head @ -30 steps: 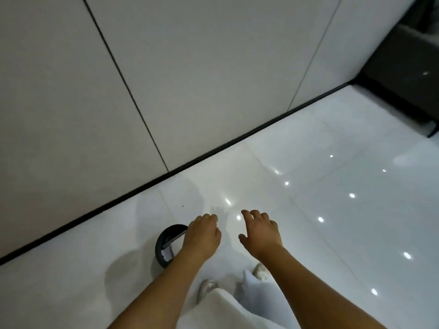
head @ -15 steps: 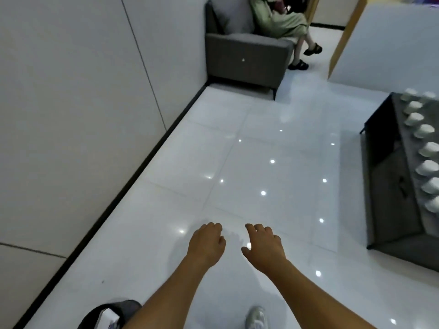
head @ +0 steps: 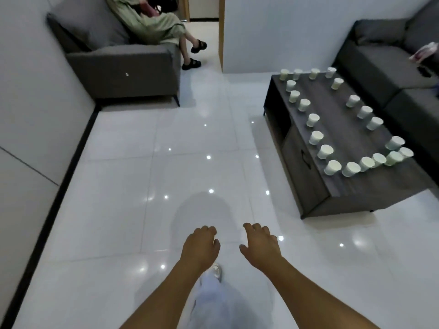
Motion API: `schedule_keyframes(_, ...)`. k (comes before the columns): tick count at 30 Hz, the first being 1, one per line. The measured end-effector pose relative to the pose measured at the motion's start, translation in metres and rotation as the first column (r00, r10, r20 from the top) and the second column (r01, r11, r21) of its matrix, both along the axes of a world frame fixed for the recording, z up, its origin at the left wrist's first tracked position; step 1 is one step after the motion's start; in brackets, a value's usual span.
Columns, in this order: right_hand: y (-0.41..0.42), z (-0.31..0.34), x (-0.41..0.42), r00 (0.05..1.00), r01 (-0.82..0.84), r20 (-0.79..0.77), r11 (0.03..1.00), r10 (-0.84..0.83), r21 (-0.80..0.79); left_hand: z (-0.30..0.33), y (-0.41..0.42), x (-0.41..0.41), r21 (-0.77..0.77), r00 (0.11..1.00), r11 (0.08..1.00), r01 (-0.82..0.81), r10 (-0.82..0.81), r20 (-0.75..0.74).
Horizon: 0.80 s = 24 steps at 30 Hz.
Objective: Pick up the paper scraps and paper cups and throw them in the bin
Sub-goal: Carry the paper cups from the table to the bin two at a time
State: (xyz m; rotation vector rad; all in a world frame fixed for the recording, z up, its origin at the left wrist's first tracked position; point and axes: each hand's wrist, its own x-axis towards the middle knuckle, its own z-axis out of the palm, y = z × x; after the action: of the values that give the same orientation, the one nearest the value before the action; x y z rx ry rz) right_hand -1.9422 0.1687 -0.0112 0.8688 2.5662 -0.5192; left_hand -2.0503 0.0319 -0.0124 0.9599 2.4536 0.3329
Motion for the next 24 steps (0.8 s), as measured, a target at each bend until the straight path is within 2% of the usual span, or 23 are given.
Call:
schedule_keyframes(9, 0.097, 0.011, -0.066, 0.944, 0.328, -0.019, 0.945, -0.328, -0.017, 0.013, 0.134, -0.109, 0.008, 0.961, 0.961, 0.276, -0.276, -0.024)
schedule_keyframes(16, 0.177, 0.010, -0.071, 0.865, 0.502, 0.002, 0.865, -0.502, -0.027, 0.011, 0.239, -0.131, -0.008, 0.901, 0.901, 0.433, -0.433, 0.012)
schedule_keyframes(24, 0.320, -0.007, -0.067, 0.777, 0.629, -0.003, 0.776, -0.630, -0.041, -0.004, 0.400, -0.136, -0.026, 0.849, 0.849, 0.528, -0.526, 0.053)
